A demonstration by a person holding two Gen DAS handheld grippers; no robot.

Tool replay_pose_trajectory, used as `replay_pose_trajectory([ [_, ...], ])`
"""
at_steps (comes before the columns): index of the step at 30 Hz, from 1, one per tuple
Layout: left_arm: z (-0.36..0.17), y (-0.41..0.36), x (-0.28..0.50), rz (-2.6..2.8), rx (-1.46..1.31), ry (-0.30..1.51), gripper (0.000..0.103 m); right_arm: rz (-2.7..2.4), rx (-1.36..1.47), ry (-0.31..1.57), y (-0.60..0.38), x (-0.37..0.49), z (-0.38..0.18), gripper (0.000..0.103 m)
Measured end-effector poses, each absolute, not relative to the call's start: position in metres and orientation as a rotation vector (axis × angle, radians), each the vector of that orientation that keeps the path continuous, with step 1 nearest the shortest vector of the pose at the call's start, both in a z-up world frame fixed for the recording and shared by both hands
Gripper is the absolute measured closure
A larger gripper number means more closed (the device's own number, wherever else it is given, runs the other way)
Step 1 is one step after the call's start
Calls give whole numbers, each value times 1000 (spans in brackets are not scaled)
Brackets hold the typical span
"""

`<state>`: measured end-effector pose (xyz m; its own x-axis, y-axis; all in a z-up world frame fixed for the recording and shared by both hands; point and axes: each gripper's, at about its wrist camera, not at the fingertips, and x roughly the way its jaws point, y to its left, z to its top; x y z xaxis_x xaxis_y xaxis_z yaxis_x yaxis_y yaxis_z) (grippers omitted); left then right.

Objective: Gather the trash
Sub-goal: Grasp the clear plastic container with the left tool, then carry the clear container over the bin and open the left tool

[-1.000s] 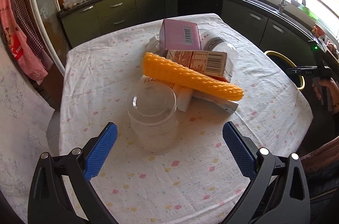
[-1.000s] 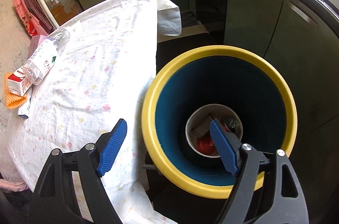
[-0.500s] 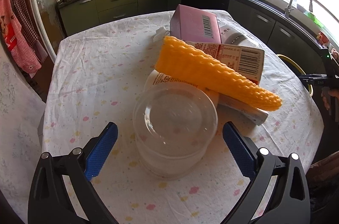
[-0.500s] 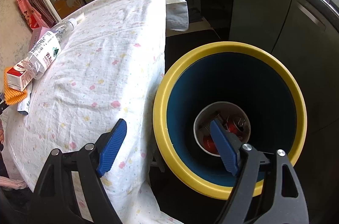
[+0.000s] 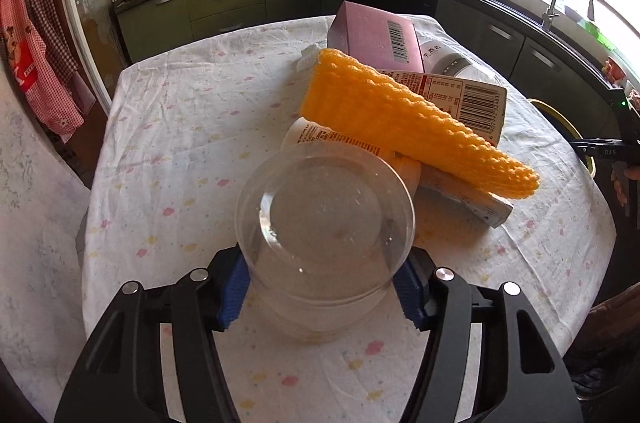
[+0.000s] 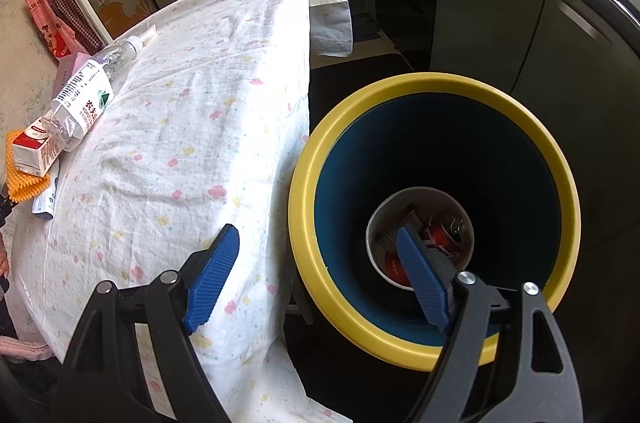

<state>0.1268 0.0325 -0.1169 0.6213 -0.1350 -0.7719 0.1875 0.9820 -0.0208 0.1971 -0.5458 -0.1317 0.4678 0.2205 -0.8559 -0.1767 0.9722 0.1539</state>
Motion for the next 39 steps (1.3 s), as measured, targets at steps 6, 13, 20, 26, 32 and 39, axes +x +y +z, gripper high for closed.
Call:
replay_pose_trajectory([
  [6,-101,29,98,-187,80,866,41,231,65,1036,-552,191,-128,26],
  [13,-75,-4,73,-263,147,815,41,199,87,1015,-562,183,-123,26],
  [20,-60,-37,76,-367,157,798,41,180,100,1002,-572,175,-122,26],
  [26,-46,-67,75,-462,188,788,41,162,134,987,-589,168,-121,26],
  [32,-23,-100,62,-574,218,753,41,148,162,972,-602,162,-122,26],
  [39,-16,-173,70,-755,280,722,41,116,192,925,-618,148,-116,26],
])
